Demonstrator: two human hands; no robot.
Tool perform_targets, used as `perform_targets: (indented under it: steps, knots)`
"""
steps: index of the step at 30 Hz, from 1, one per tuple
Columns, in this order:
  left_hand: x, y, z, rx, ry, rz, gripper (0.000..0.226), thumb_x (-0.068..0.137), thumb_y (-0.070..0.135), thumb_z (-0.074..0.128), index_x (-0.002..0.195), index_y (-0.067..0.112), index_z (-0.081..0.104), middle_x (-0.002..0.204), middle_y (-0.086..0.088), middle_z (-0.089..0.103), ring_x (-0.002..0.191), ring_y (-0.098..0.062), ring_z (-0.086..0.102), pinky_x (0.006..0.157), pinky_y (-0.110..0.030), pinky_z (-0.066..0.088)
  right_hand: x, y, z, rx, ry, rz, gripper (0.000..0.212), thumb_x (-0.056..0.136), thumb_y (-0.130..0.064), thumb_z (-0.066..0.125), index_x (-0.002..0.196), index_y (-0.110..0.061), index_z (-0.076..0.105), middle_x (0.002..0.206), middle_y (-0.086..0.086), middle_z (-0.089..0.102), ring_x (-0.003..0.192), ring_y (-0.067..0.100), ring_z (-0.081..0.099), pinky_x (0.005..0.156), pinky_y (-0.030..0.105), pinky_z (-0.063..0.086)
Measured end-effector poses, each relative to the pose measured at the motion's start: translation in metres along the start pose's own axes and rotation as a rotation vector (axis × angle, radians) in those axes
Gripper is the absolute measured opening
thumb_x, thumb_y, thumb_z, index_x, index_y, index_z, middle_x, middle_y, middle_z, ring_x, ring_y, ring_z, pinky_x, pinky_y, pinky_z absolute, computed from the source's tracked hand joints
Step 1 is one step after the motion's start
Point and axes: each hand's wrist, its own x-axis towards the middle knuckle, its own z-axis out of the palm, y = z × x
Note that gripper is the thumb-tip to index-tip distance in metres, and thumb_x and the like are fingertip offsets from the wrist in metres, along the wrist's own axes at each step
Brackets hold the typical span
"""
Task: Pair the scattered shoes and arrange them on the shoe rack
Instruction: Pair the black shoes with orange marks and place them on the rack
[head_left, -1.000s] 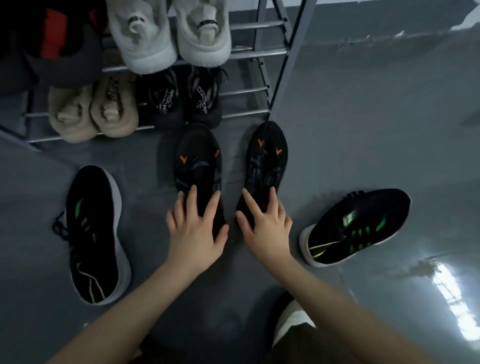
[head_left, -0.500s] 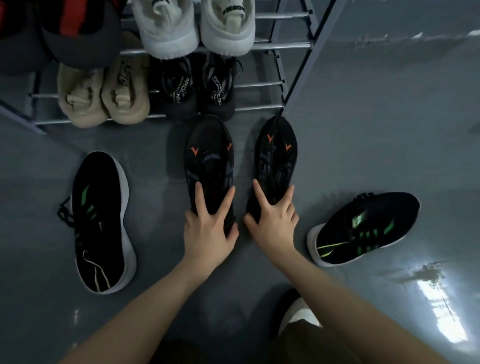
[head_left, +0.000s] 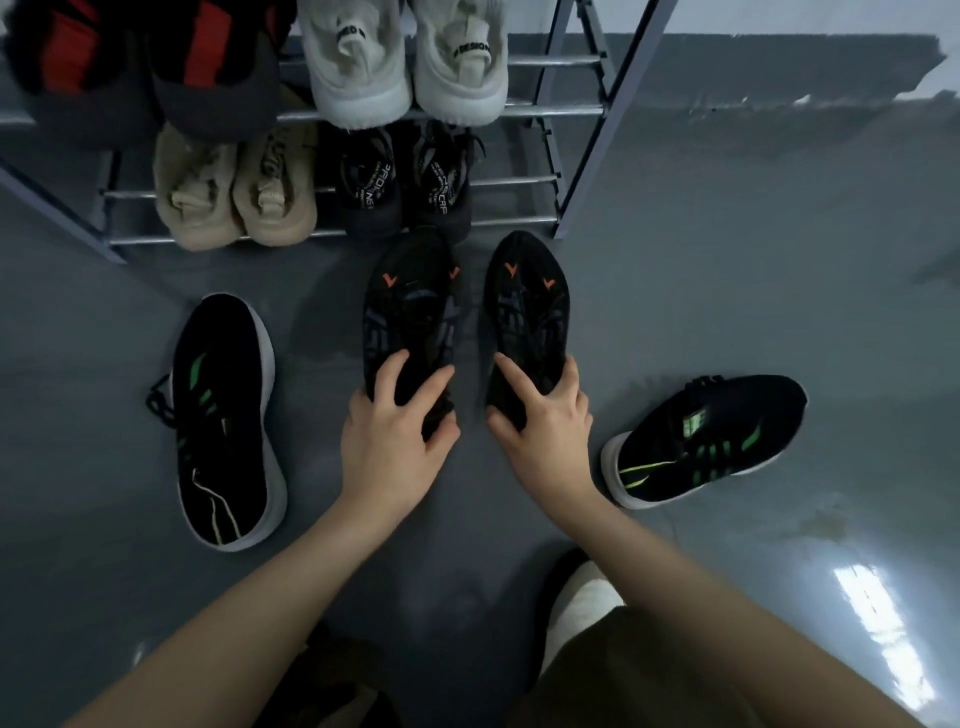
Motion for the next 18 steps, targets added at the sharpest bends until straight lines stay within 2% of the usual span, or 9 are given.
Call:
perform_targets:
  steps: [4, 8, 10, 15, 18]
  knots:
    - [-0.001, 0.011, -0.028, 0.017, 0.070, 0.070, 0.047, 0.081, 0.046, 0.045, 0.125, 0.032, 0.056, 0.137, -0.008, 0.044, 0.094, -0.039, 0.053, 0.066, -0.046, 0.053, -0.011, -0.019, -0.028, 0.030, 0.069, -0.035, 0.057, 0.085, -0.043, 0.056, 0.138, -0.047, 0.034, 0.151, 0.023, 0.015, 0.129, 0.042, 0.030, 0.106, 0.050, 0.024]
    - [0.005, 0.029, -0.062, 0.023, 0.138, 0.152, 0.049, 0.081, 0.048, 0.041, 0.125, 0.034, 0.055, 0.137, -0.007, 0.044, 0.092, -0.039, 0.053, 0.064, -0.042, 0.050, -0.019, -0.038, -0.062, 0.044, 0.129, -0.078, 0.055, 0.086, -0.043, 0.055, 0.137, -0.048, 0.035, 0.151, 0.020, 0.018, 0.129, 0.039, 0.031, 0.106, 0.047, 0.023]
    - [0.010, 0.039, -0.081, 0.023, 0.166, 0.180, 0.049, 0.081, 0.049, 0.041, 0.126, 0.034, 0.054, 0.138, -0.005, 0.043, 0.093, -0.038, 0.054, 0.065, -0.040, 0.049, -0.022, -0.049, -0.078, 0.045, 0.159, -0.093, 0.054, 0.086, -0.043, 0.055, 0.136, -0.047, 0.036, 0.151, 0.019, 0.019, 0.128, 0.039, 0.032, 0.106, 0.046, 0.023]
    - [0.004, 0.055, -0.118, -0.037, 0.181, 0.162, 0.041, 0.086, 0.041, 0.059, 0.126, 0.036, 0.055, 0.141, -0.001, 0.039, 0.104, -0.037, 0.051, 0.073, -0.043, 0.050, -0.038, -0.064, -0.112, 0.078, 0.210, -0.101, 0.049, 0.086, -0.044, 0.054, 0.134, -0.044, 0.042, 0.148, 0.014, 0.028, 0.127, 0.035, 0.036, 0.106, 0.046, 0.023]
    - [-0.007, 0.067, -0.138, -0.044, 0.205, 0.213, 0.043, 0.084, 0.049, 0.054, 0.125, 0.037, 0.055, 0.140, 0.000, 0.040, 0.099, -0.034, 0.054, 0.072, -0.044, 0.051, -0.053, -0.072, -0.134, 0.092, 0.245, -0.094, 0.048, 0.086, -0.044, 0.054, 0.133, -0.044, 0.044, 0.144, 0.013, 0.033, 0.124, 0.034, 0.039, 0.105, 0.045, 0.024]
